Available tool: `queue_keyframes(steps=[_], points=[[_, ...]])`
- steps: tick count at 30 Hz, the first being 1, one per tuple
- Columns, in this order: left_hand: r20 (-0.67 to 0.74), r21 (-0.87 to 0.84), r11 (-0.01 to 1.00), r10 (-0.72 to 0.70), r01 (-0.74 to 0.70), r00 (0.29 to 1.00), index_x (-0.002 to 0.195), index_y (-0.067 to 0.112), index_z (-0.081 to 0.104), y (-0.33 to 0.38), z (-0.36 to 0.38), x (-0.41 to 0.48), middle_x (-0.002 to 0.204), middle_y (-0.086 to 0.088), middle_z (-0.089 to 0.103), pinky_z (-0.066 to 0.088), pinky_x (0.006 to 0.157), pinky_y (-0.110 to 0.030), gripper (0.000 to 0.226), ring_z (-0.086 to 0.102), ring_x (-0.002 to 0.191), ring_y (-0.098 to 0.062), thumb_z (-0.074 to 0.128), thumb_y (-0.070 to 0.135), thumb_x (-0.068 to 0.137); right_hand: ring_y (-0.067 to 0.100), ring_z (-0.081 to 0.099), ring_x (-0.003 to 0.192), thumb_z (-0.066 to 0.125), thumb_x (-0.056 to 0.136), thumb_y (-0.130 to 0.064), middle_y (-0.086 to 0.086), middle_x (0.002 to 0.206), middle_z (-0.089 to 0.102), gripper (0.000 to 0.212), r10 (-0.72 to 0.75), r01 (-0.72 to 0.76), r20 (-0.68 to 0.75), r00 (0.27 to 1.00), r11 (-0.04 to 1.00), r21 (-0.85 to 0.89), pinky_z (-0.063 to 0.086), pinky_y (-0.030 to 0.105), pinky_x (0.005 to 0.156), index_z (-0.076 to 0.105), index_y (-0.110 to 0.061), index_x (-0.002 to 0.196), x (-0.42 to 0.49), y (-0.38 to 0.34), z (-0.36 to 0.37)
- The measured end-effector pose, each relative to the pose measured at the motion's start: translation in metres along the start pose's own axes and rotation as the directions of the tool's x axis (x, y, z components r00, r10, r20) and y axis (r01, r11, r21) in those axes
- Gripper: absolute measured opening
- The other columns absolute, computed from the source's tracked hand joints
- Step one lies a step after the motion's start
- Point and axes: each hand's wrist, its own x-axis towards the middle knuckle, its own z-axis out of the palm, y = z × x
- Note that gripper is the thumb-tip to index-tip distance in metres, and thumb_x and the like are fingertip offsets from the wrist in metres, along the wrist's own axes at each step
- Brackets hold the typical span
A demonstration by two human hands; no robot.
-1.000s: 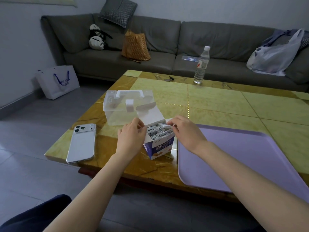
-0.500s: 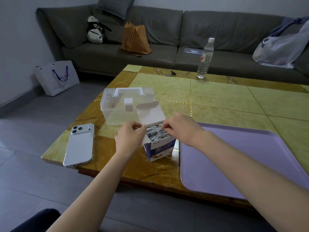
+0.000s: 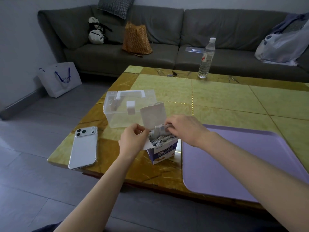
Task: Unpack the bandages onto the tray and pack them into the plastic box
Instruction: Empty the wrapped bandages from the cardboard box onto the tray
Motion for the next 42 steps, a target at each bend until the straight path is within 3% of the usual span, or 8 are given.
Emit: queue_keyframes(steps=[3, 10, 15, 21, 28, 31, 39, 42], points=[[0.019, -0.004, 1.000, 0.002, -0.002, 1.000, 0.079, 0.021, 0.061, 0.001, 0.002, 0.000, 0.073, 0.003, 0.065, 0.056, 0.075, -0.042, 0.011, 0.062, 0.071, -0.016, 0.063, 0.031, 0.083, 0.013, 0.052, 0.085, 0.047, 0.096, -0.021, -0.005, 0.103, 0.058, 0.014, 0.027, -0.025, -0.018, 0.999, 0.997, 0.070, 0.034, 0.021, 0.067, 0.057, -0.016, 0.104, -0.006, 0.002, 0.001], [0.027, 0.027, 0.999, 0.043, -0.044, 0.999, 0.072, 0.021, 0.060, 0.012, 0.001, 0.000, 0.068, 0.006, 0.060, 0.045, 0.064, -0.032, 0.023, 0.054, 0.062, -0.013, 0.067, 0.040, 0.081, 0.016, 0.056, 0.090, 0.062, 0.088, -0.028, -0.001, 0.104, 0.062, 0.024, 0.073, -0.071, -0.011, 0.997, 0.986, 0.153, 0.038, 0.024, 0.070, 0.057, -0.017, 0.108, -0.008, -0.002, 0.003], [0.000, 0.006, 0.991, 0.135, -0.135, 0.991, 0.071, 0.017, 0.061, 0.038, -0.002, 0.004, 0.066, 0.007, 0.060, 0.039, 0.058, -0.025, 0.019, 0.055, 0.062, -0.012, 0.068, 0.031, 0.084, 0.011, 0.050, 0.073, 0.061, 0.089, -0.016, -0.005, 0.084, 0.056, 0.012, 0.090, -0.047, -0.138, 0.986, 0.957, 0.287, 0.036, 0.021, 0.065, 0.063, -0.010, 0.099, -0.015, 0.009, -0.026], [-0.040, 0.006, 0.977, 0.212, -0.212, 0.976, 0.065, 0.020, 0.057, 0.074, 0.011, 0.012, 0.062, 0.007, 0.057, 0.038, 0.058, -0.026, 0.022, 0.052, 0.061, -0.011, 0.067, 0.027, 0.084, 0.008, 0.058, 0.081, 0.059, 0.090, -0.015, -0.004, 0.094, 0.057, 0.023, 0.248, -0.118, -0.303, 0.920, 0.914, 0.388, 0.048, 0.012, 0.064, 0.055, -0.013, 0.113, -0.041, 0.046, -0.066], [-0.021, -0.027, 0.973, 0.231, -0.231, 0.973, 0.063, 0.022, 0.053, 0.099, 0.048, 0.016, 0.061, 0.007, 0.056, 0.043, 0.067, -0.033, 0.025, 0.052, 0.062, -0.014, 0.064, 0.025, 0.085, 0.030, 0.057, 0.078, 0.057, 0.092, -0.025, 0.012, 0.086, 0.062, 0.015, 0.500, -0.466, -0.164, 0.850, 0.860, 0.207, 0.041, 0.034, 0.063, 0.050, -0.012, 0.095, -0.092, 0.102, -0.067], [-0.004, -0.036, 0.969, 0.246, -0.246, 0.969, 0.063, 0.022, 0.054, 0.105, 0.062, 0.014, 0.061, 0.007, 0.056, 0.042, 0.065, -0.031, 0.024, 0.052, 0.061, -0.012, 0.064, 0.025, 0.085, 0.032, 0.054, 0.077, 0.055, 0.093, -0.028, 0.015, 0.083, 0.060, 0.021, 0.590, -0.565, -0.129, 0.797, 0.804, 0.184, 0.035, 0.033, 0.061, 0.052, -0.007, 0.099, -0.110, 0.117, -0.056], [0.041, -0.025, 0.954, 0.301, -0.300, 0.953, 0.065, 0.018, 0.055, 0.115, 0.083, 0.002, 0.061, 0.007, 0.056, 0.038, 0.056, -0.027, 0.023, 0.050, 0.059, -0.009, 0.065, 0.023, 0.085, 0.029, 0.055, 0.099, 0.052, 0.094, -0.028, 0.007, 0.105, 0.062, 0.017, 0.614, -0.626, -0.264, 0.744, 0.779, 0.049, 0.033, 0.030, 0.064, 0.058, -0.013, 0.101, -0.127, 0.133, -0.055], [0.037, -0.050, 0.947, 0.319, -0.318, 0.947, 0.064, 0.019, 0.053, 0.120, 0.087, -0.002, 0.062, 0.006, 0.056, 0.034, 0.052, -0.026, 0.025, 0.048, 0.058, -0.009, 0.065, 0.023, 0.086, 0.024, 0.054, 0.089, 0.046, 0.097, -0.028, 0.004, 0.098, 0.061, 0.021, 0.577, -0.614, -0.336, 0.745, 0.789, -0.006, 0.034, 0.029, 0.060, 0.058, -0.011, 0.092, -0.132, 0.140, -0.058]])
